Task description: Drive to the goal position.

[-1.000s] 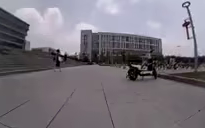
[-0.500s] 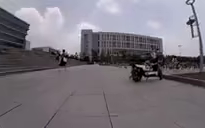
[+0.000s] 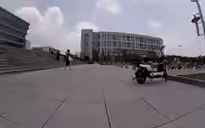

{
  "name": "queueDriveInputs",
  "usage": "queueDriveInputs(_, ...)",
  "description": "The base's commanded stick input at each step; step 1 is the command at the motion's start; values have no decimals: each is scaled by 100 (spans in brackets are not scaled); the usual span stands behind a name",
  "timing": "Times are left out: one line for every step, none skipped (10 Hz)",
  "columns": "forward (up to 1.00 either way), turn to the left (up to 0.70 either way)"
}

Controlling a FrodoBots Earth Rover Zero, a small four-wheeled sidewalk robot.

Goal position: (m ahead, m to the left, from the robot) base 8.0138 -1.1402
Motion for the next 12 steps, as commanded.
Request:
queueDriveInputs(70,0)
queueDriveInputs(70,0)
queueDriveInputs(70,0)
queueDriveInputs(70,0)
queueDriveInputs(70,0)
queueDriveInputs(70,0)
queueDriveInputs(70,0)
queueDriveInputs(70,0)
queueDriveInputs(70,0)
queueDriveInputs(70,0)
queueDriveInputs(70,0)
queueDriveInputs(70,0)
